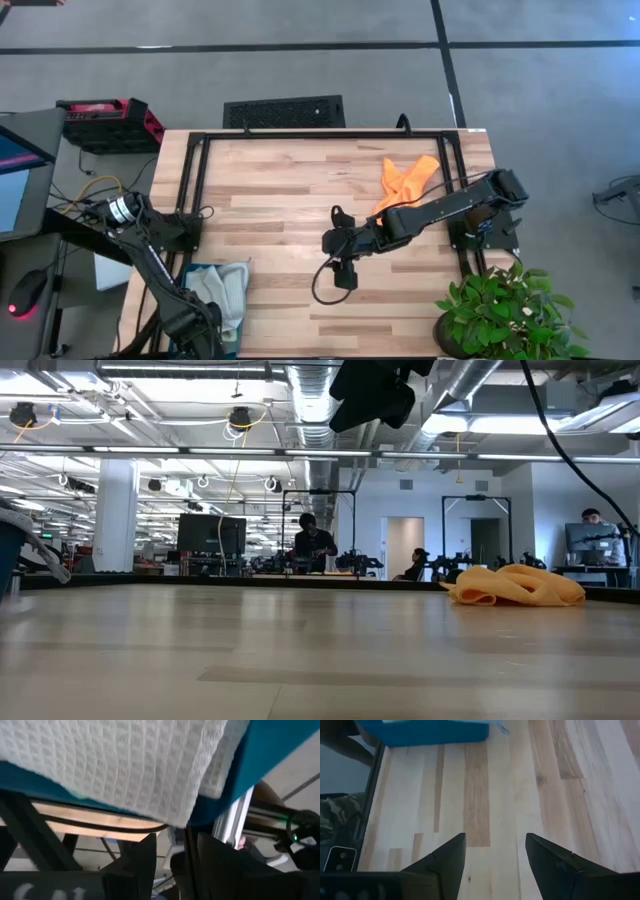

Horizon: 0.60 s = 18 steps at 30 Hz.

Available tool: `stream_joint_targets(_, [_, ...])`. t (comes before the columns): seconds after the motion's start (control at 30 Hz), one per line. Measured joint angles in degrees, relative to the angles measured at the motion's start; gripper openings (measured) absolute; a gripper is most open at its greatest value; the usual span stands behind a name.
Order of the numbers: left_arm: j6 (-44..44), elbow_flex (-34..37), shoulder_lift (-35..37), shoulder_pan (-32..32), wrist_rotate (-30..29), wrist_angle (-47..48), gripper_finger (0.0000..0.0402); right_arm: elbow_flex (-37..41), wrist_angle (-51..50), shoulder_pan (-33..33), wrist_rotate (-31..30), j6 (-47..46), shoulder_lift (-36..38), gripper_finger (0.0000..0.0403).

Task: Fold microfiber towels
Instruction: Fold the orange microfiber towel

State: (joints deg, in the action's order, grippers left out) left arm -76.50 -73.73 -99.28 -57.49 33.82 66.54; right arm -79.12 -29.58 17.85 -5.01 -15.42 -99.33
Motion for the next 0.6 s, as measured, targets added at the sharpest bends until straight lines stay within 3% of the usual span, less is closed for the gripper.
stream_joint_targets(0.17, [-1.11, 0.00, 3.87, 0.95, -4.83, 1.33, 0.0135, -0.03, -5.24, -0.11, -1.13, 0.48, 3.51, 0.0230])
stream_joint_targets(0.37, [0.74, 0.00, 10.48, 4.75, -28.21, 4.28, 0.0134, 0.01, -20.24, -0.86, -8.21, -2.94, 9.84, 0.0230])
stream_joint_targets(0.47, [5.06, -0.02, 13.00, 7.91, -41.06, 4.56, 0.0134, 0.67, -26.97, -1.94, -8.60, -5.63, 11.81, 0.0230])
stream_joint_targets(0.6, [12.07, -0.02, 14.92, 12.32, -49.37, 4.51, 0.0134, 4.21, -30.90, -4.73, -8.41, -10.24, 12.14, 0.0230])
